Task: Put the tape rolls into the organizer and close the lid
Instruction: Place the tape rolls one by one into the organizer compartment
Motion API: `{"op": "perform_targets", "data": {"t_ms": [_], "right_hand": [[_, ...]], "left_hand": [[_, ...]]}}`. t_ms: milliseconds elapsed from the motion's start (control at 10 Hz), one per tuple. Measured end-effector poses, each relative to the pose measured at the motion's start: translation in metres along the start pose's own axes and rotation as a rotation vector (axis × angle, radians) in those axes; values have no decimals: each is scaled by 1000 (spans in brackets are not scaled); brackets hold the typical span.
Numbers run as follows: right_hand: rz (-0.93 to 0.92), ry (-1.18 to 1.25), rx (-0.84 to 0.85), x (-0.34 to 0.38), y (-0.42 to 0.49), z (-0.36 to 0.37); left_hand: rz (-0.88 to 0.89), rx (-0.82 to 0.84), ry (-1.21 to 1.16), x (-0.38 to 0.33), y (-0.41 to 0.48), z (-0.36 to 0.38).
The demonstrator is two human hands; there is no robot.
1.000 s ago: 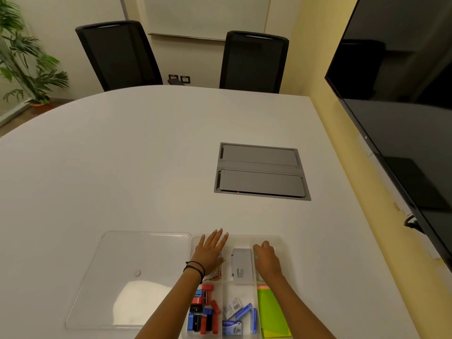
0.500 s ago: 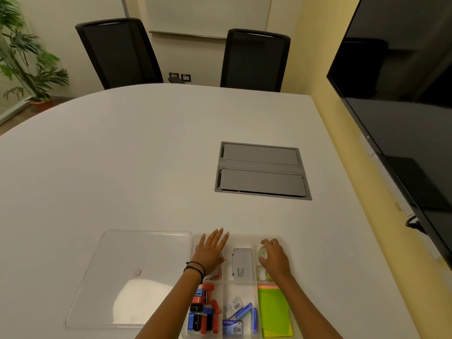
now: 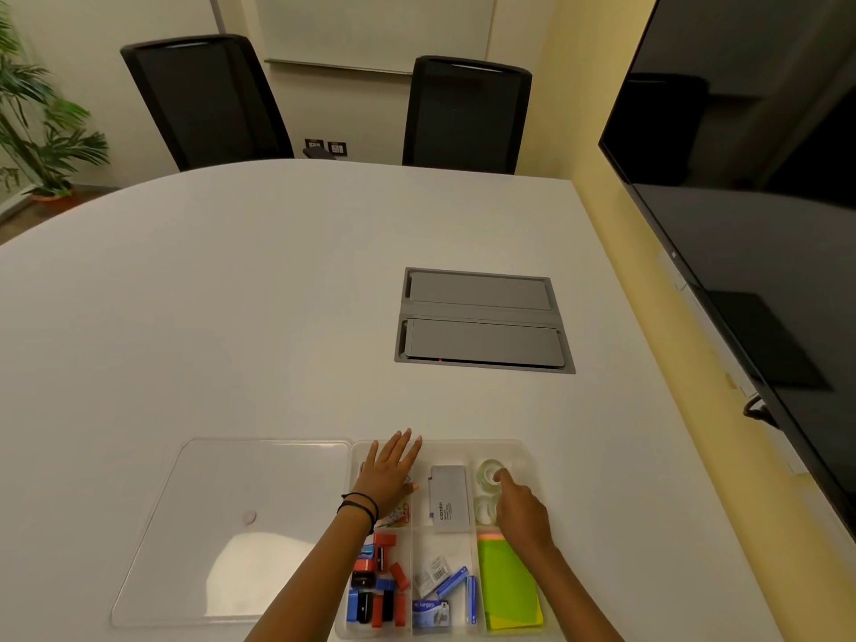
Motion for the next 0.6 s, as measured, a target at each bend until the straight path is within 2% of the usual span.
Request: {"op": "perform_targets", "data": {"t_ms": [200,300,400,600], "right_hand": [[-106,180,138,10,-8,4],[-65,257,28,6,-4,-4],[-7,205,-47,-2,1,-10],[22,83,77,-4,9,3]], "left_hand": [[3,5,0,0,0,0],[2,5,-5,0,0,-1],[1,2,-8,0,0,-1],[3,-3,-8,1,-1,0]]}}
Point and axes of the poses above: each hand's wrist, its own y-axis towards the middle knuckle, its own z-axis out of the palm, x = y × z, the point moved 6 cm from there along y, towards the middle knuckle, and after that the axes turned 15 degrees about z, right-handed, at the moved point
